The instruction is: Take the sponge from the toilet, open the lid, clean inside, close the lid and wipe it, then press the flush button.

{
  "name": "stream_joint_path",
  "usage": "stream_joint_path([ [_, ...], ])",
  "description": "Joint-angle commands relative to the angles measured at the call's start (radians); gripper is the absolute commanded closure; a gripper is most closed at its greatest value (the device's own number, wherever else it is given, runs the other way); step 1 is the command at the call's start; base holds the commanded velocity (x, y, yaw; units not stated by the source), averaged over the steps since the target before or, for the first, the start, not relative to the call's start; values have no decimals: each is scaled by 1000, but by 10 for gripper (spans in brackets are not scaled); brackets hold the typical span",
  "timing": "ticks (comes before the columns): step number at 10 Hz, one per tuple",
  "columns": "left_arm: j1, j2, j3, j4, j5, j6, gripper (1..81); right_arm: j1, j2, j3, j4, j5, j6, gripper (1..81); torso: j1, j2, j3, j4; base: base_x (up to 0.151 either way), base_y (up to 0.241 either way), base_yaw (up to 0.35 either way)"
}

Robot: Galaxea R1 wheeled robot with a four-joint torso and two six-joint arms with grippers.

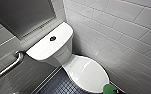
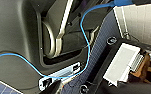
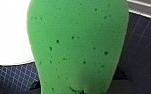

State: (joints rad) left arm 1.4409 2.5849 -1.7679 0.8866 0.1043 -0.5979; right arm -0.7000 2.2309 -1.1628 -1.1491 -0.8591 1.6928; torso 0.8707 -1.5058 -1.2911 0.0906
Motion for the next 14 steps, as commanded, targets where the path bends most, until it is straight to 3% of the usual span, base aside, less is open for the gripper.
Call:
stream_joint_path([
  [1, 37, -17, 31, 8, 52, 9, 10, 367, -12, 200, 63, -81, 65, 811, 0, 0, 0, 0, 0, 0, 0],
  [3, 37, -12, 33, 8, 52, 9, 10, 481, 85, 148, 168, -130, 39, 811, 0, 0, 0, 0, 0, 0, 0],
  [6, 37, -11, 30, 8, 52, 9, 10, 569, 232, 4, 250, -130, -24, 811, 0, 0, 0, 0, 0, 0, 0],
  [9, 37, -9, 27, 8, 52, 7, 10, 601, 474, -275, 356, -129, -157, 811, 0, 0, 0, 0, 0, 0, 0],
  [14, 39, -9, 25, 6, 52, 7, 10, 586, 843, -811, 491, -31, -407, 811, 0, 0, 0, 0, 0, 0, 0],
])
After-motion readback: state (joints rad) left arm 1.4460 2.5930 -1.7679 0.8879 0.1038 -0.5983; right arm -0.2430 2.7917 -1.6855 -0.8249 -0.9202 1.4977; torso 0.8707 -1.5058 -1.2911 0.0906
